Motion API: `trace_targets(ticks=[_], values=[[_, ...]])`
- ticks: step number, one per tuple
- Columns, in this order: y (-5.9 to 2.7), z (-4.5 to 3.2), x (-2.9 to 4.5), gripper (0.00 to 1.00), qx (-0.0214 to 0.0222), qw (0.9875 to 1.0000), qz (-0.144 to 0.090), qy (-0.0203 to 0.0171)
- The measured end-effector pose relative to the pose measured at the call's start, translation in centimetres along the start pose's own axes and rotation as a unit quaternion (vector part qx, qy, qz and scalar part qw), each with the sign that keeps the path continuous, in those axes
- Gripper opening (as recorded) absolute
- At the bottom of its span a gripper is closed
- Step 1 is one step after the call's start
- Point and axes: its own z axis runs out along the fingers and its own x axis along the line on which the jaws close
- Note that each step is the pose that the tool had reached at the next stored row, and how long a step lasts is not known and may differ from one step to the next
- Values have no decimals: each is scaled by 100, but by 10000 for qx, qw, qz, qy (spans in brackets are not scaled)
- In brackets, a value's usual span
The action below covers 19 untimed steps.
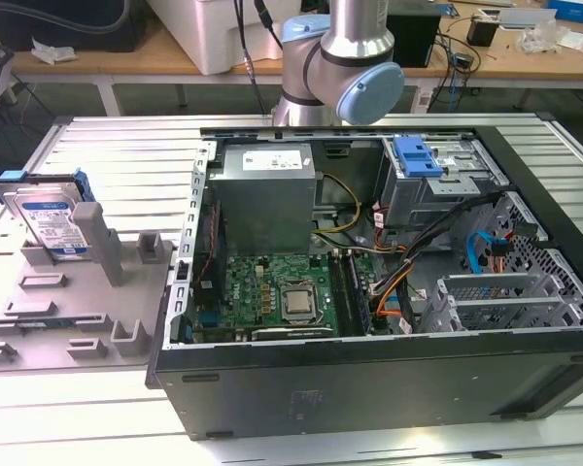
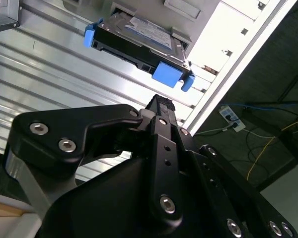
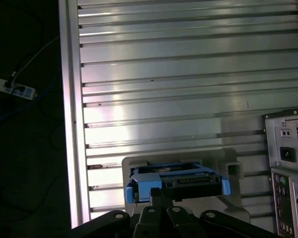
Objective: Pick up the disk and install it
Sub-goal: 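Pick up the disk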
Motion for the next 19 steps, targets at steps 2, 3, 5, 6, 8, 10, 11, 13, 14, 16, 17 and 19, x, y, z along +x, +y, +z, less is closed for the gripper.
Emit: trace_targets(ticks=[2, 3, 5, 6, 8, 10, 11, 13, 14, 16, 17, 19], values=[[1, 0, -15, 11, 6, 10000, 3, 46], [2, 1, -32, 11, 9, 10000, 5, 83], [5, 1, -82, 11, 17, 9998, 12, 186], [6, 2, -98, 11, 21, 9997, 15, 234], [6, 2, -99, 11, 24, 9997, 16, 244], [6, 2, -102, 11, 33, 9997, 16, 249], [6, 2, -103, 11, 45, 9997, 11, 254], [8, 3, -102, 11, 91, 9995, -76, 276], [8, 3, -102, 11, 95, 9995, -116, 279], [10, 4, -102, 11, 104, 9993, -200, 286], [10, 5, -102, 11, 108, 9992, -241, 288], [12, 8, -102, 11, 119, 9989, -351, 295]])
